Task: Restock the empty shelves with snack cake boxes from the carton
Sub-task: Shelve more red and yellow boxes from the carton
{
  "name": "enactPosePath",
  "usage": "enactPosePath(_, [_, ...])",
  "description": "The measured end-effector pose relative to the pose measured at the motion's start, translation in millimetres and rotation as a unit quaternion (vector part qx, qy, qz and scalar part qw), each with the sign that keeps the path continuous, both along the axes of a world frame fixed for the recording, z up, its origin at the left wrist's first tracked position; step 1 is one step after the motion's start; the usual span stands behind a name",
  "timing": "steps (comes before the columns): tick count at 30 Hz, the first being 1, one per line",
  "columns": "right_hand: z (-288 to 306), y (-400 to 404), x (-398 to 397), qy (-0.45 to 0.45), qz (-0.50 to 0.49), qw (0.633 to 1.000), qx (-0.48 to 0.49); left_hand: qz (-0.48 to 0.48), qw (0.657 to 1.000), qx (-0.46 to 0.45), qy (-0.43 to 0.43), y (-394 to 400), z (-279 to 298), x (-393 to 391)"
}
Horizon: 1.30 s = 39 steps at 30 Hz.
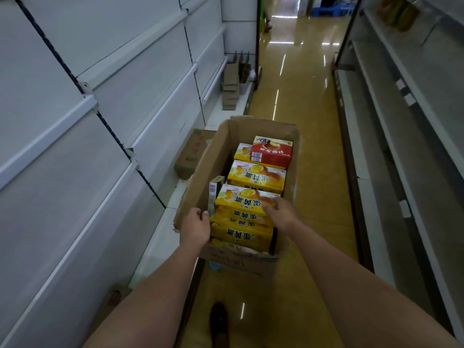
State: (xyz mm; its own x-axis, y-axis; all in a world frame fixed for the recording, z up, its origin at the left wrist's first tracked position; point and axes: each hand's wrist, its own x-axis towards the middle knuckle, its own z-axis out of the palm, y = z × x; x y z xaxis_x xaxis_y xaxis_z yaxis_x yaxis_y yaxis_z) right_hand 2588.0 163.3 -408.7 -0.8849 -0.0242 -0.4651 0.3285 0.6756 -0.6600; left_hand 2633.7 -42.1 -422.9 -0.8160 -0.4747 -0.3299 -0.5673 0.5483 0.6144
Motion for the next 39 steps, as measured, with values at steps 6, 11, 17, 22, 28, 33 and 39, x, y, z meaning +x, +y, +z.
enactPosePath(6, [-21,-27,-61,-0.033,-0.007,0.999,0.01,-0.036,0.999,0.02,-0.028,-17,-23,-71])
enactPosePath(11, [-42,-60,-113,-0.058,-0.016,0.998,0.03,-0.067,0.995,0.048,-0.052,-26,-40,-131])
enactPosePath(17, [-73,-104,-162,-0.095,0.003,0.995,0.042,-0.059,0.99,0.092,-0.088,-31,-70,-182])
enactPosePath(22, [-100,-134,-192,-0.119,0.001,0.993,0.009,-0.029,0.984,0.14,-0.106,-23,-99,-209])
enactPosePath(28, [-132,-157,-210,-0.2,-0.117,0.964,-0.134,0.051,0.973,0.19,-0.122,-20,-124,-220])
enactPosePath(33, [-144,-167,-220,-0.234,-0.154,0.943,-0.179,0.091,0.97,0.193,-0.117,-13,-135,-230])
enactPosePath(39, [-156,-178,-227,-0.267,-0.207,0.913,-0.229,0.079,0.972,0.17,-0.145,-12,-134,-234])
